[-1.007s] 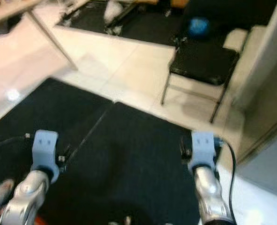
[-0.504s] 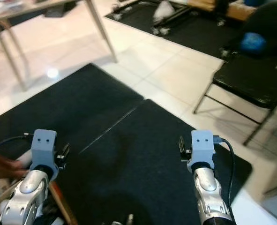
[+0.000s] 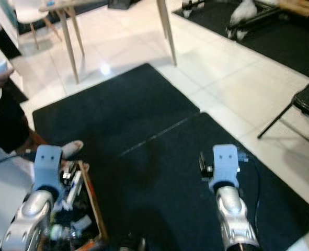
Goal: Restocking fridge
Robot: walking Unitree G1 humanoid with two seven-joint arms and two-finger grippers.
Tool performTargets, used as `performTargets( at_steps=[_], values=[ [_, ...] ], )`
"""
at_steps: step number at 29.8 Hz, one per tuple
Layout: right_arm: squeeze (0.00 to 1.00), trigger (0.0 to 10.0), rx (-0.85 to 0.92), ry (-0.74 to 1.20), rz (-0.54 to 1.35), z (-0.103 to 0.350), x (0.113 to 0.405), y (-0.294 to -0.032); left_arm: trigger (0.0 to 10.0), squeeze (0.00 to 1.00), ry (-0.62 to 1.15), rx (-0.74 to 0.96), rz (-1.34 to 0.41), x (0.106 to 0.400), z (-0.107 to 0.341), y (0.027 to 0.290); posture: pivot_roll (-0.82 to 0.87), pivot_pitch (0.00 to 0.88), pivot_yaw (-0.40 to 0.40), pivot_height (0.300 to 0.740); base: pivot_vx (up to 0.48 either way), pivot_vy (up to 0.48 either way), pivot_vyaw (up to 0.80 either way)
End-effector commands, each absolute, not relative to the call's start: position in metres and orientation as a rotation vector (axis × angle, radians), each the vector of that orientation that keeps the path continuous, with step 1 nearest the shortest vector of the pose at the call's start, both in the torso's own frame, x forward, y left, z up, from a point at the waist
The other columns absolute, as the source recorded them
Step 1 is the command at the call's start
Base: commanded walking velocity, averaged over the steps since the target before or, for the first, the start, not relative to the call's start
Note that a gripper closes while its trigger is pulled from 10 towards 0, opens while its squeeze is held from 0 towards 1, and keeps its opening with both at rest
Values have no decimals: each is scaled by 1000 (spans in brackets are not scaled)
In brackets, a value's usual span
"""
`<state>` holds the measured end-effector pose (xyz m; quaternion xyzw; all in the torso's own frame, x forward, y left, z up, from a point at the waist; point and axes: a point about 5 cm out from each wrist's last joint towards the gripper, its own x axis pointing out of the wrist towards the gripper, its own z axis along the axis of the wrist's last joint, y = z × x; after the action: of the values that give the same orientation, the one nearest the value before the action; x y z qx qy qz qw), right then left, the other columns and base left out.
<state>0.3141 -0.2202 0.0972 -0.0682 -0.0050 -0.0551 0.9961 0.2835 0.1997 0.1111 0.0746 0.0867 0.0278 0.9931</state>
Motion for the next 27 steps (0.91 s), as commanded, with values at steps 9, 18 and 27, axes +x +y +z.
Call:
performTargets(
  at_steps=[9, 18, 27],
  values=[
    [0, 10000, -113, -11, -69, 93, 310, -213, 10000, 0, 144, 160, 98, 283, 112, 206, -73, 257, 106, 737, 215, 0, 0],
    [0, 10000, -122, -10, -65, 92, 309, -214, 10000, 0, 143, 161, 106, 283, 112, 207, -72, 258, 103, 737, 480, 0, 0],
    [0, 10000, -112, -22, -57, 93, 309, -213, 10000, 0, 140, 166, 107, 282, 111, 207, -71, 257, 101, 737, 480, 0, 0]
  ],
)
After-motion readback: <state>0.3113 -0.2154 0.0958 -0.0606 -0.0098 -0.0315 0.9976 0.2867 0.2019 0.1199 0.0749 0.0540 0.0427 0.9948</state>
